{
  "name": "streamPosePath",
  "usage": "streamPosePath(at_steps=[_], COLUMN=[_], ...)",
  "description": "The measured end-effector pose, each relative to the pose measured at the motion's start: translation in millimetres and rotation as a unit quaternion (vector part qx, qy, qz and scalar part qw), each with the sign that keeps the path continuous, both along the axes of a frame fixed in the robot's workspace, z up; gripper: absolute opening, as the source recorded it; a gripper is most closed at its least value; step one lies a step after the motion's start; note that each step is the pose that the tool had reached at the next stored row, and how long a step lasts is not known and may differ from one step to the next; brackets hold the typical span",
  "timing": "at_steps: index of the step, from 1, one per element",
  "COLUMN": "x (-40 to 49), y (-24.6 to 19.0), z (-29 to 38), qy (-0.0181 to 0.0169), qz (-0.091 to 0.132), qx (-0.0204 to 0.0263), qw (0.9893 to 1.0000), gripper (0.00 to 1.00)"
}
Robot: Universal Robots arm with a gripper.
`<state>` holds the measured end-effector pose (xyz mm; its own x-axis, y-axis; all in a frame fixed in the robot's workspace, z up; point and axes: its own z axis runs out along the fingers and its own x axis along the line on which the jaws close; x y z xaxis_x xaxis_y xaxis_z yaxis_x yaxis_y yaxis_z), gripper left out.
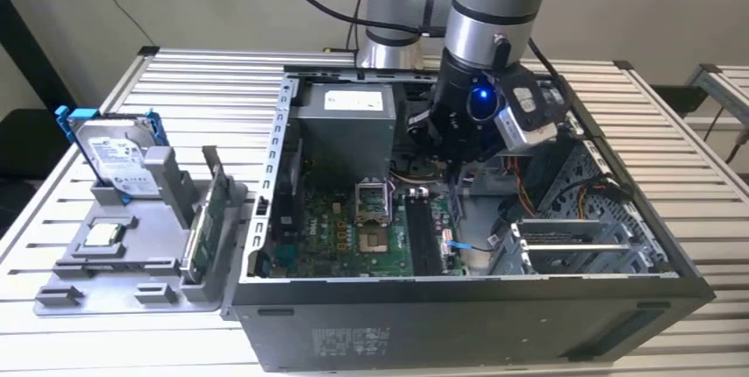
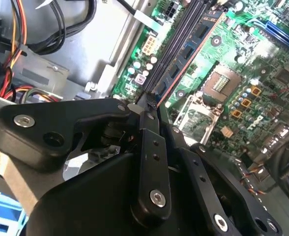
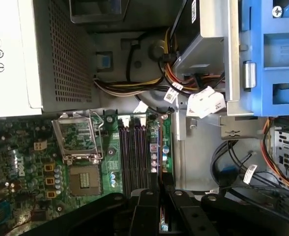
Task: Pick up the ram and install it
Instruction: 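Insert the ram into the slot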
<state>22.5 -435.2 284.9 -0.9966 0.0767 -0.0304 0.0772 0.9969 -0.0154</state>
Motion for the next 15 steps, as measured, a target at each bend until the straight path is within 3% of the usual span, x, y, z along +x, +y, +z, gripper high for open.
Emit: streamPosePath(at_steps=[3,12,15], x=[0.0,0.0,-0.1], y=[-0.7,-1.5,-3.7], z=[-5.2,-17.3,-20.9], qy=[-0.0030,-0.0031,-0.0032], qz=[0.000,0.007,0.010], qx=[0.0000,-0.0017,-0.0016], qw=[1.0000,1.0000,0.9999], gripper=[0.14,0.14,0.14])
